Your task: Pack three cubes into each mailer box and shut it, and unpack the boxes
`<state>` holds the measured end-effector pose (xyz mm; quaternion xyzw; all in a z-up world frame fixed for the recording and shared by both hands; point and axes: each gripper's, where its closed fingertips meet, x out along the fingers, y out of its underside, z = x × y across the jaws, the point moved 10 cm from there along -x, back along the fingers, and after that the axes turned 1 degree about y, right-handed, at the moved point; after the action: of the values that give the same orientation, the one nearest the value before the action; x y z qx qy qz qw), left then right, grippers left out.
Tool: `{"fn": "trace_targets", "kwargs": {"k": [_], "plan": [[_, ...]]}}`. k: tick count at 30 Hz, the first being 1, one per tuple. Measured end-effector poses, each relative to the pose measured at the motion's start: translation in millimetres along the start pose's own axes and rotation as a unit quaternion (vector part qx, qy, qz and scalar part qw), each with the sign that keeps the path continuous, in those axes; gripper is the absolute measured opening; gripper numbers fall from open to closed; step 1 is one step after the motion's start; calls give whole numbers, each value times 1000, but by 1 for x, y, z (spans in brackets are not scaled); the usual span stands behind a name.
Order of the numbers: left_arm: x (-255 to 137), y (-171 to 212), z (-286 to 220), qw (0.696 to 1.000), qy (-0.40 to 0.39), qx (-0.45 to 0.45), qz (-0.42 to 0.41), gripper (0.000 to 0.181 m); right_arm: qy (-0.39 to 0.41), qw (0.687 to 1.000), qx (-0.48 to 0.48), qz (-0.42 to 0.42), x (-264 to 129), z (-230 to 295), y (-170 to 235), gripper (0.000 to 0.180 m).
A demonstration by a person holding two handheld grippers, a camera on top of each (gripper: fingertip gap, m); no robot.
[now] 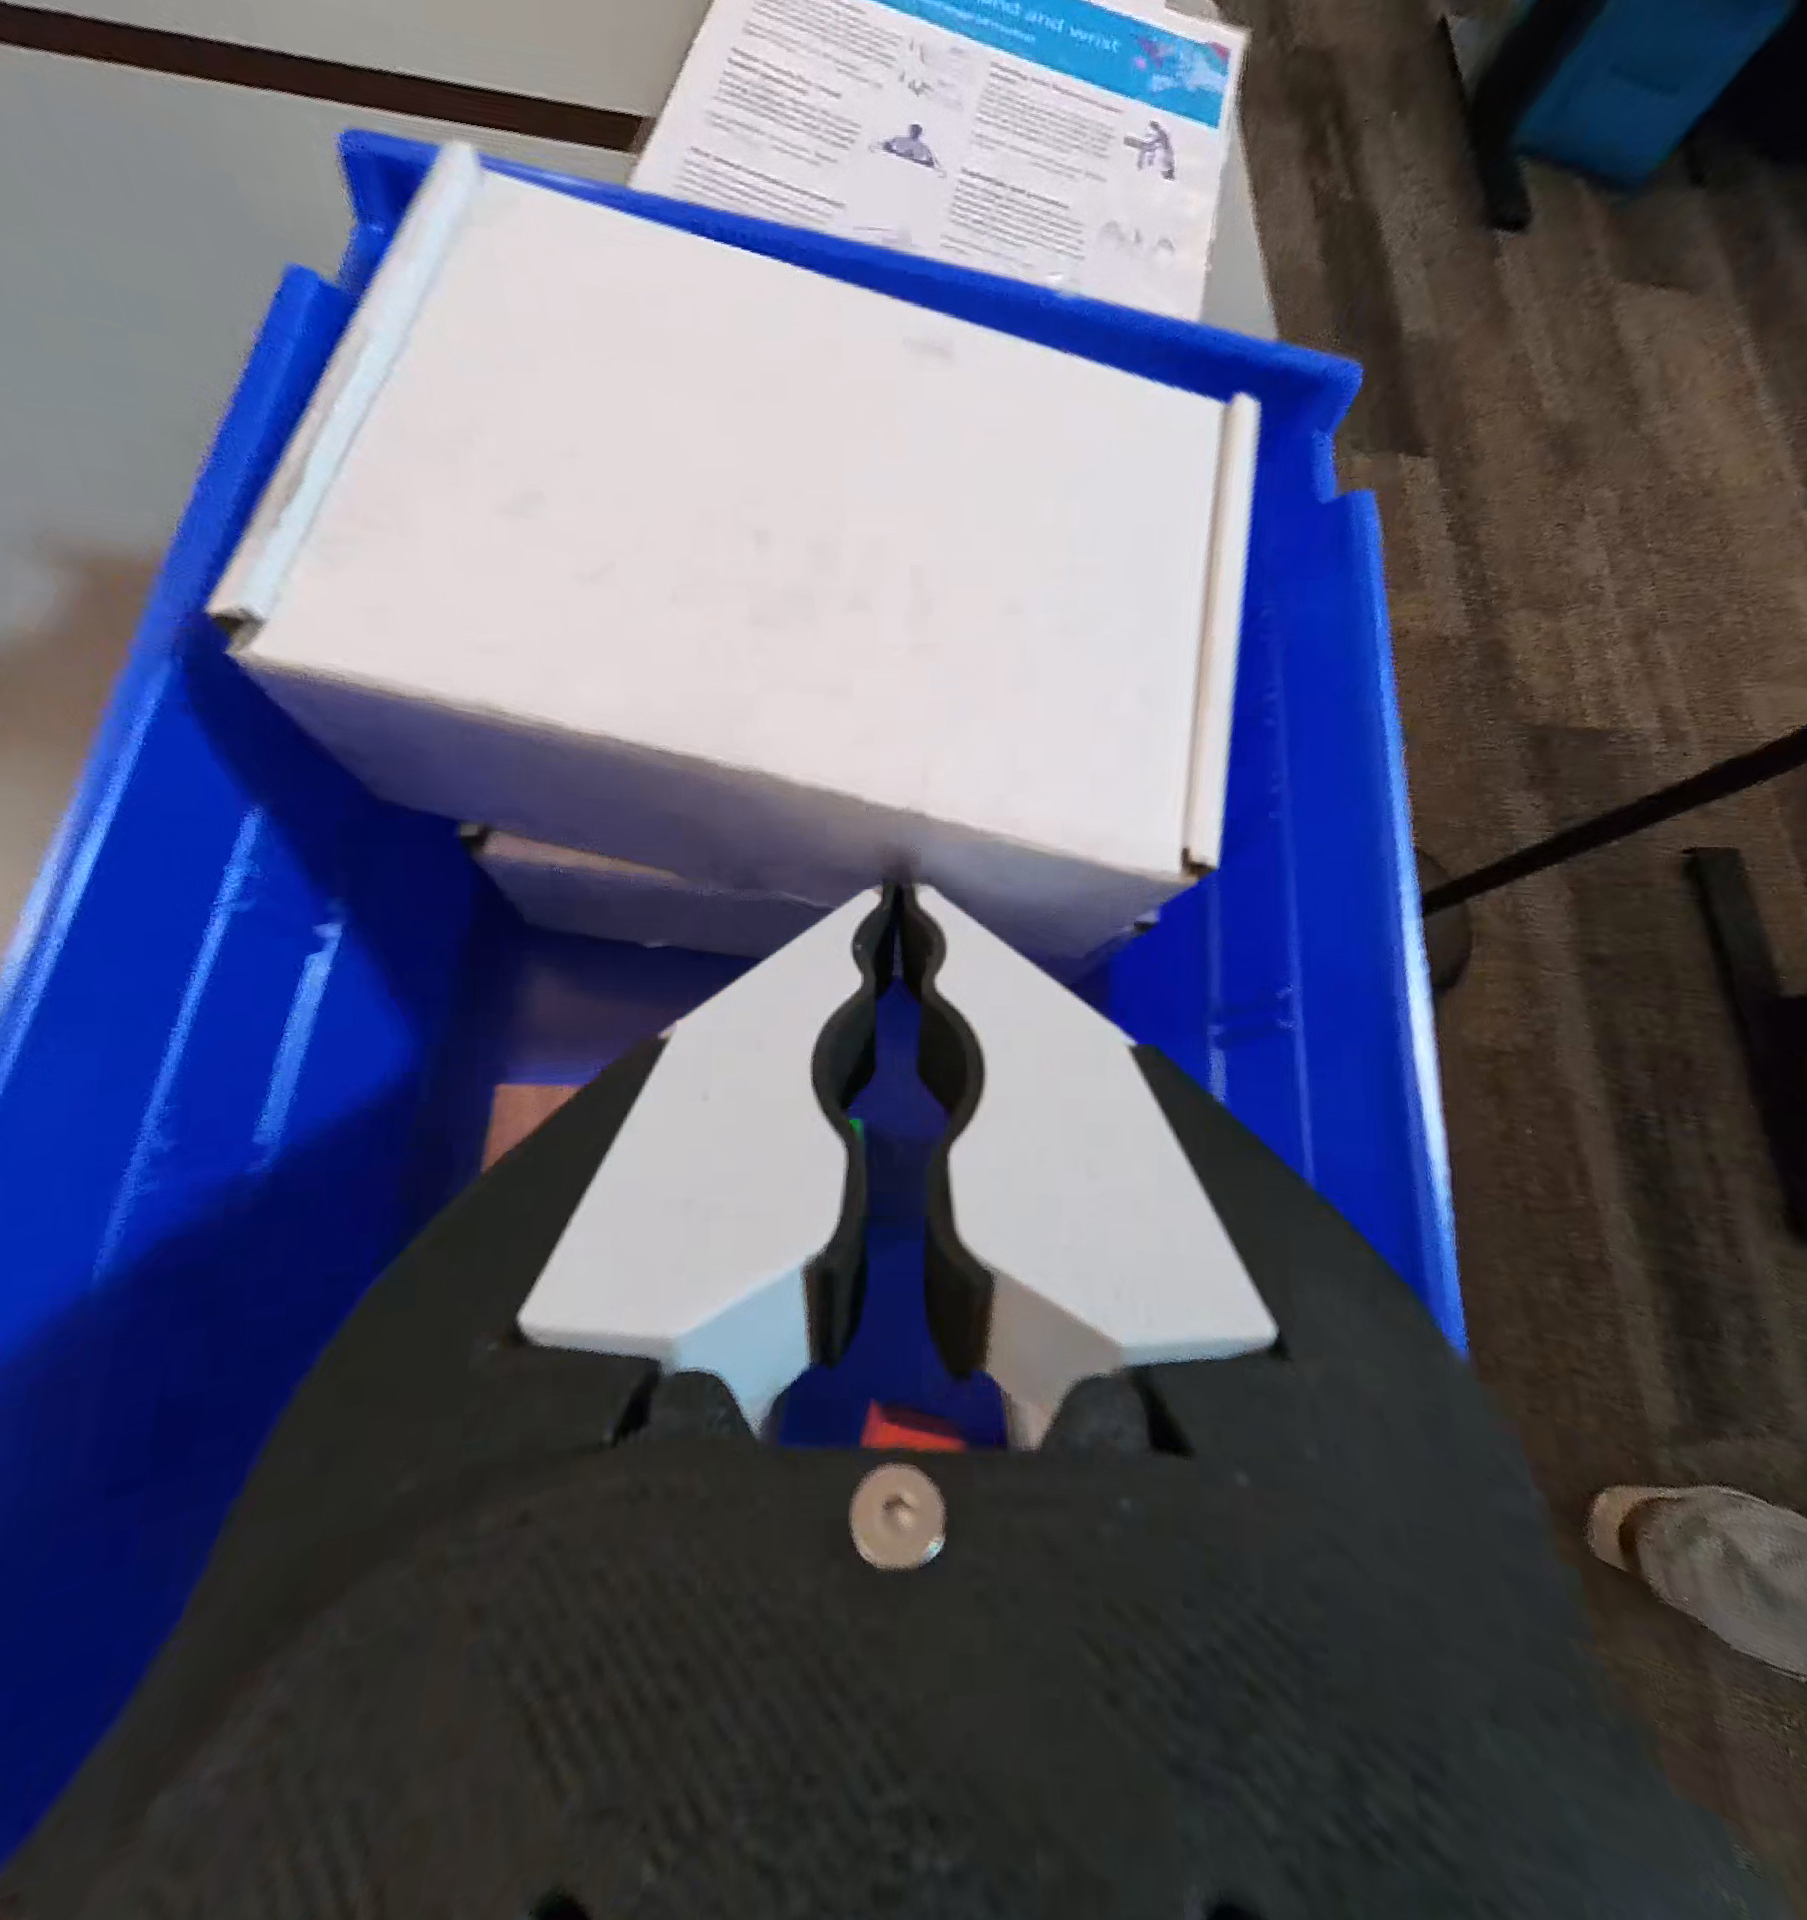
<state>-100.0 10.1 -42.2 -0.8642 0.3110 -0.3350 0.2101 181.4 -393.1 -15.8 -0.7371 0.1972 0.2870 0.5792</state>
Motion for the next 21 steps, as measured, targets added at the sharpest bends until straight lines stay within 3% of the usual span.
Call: {"fn": "trace_targets", "kwargs": {"k": [1, 7, 11, 14, 17, 21], "plan": [[-1, -1, 0, 1000, -2, 1, -1, 40, 12, 1000, -6, 0, 2, -2, -2, 0], [-2, -4, 4, 1000, -14, 16, -2, 40, -15, 1000, 15, 5, 11, -2, -5, 0], [-1, -2, 9, 1000, -23, 4, 5, 40, 10, 1000, 5, -19, 7, -4, 0, 0], [2, -1, 12, 998, 7, -30, 57, 16, -18, 999, 35, -14, -10, -2, 10, 1], [2, -4, 25, 996, -36, 9, 85, 8, -60, 986, 94, -121, -59, 13, 30, 16], [-7, -23, 39, 978, -145, 102, 112, 0, 7, 975, 75, -208, -86, 14, 62, 23]]}}
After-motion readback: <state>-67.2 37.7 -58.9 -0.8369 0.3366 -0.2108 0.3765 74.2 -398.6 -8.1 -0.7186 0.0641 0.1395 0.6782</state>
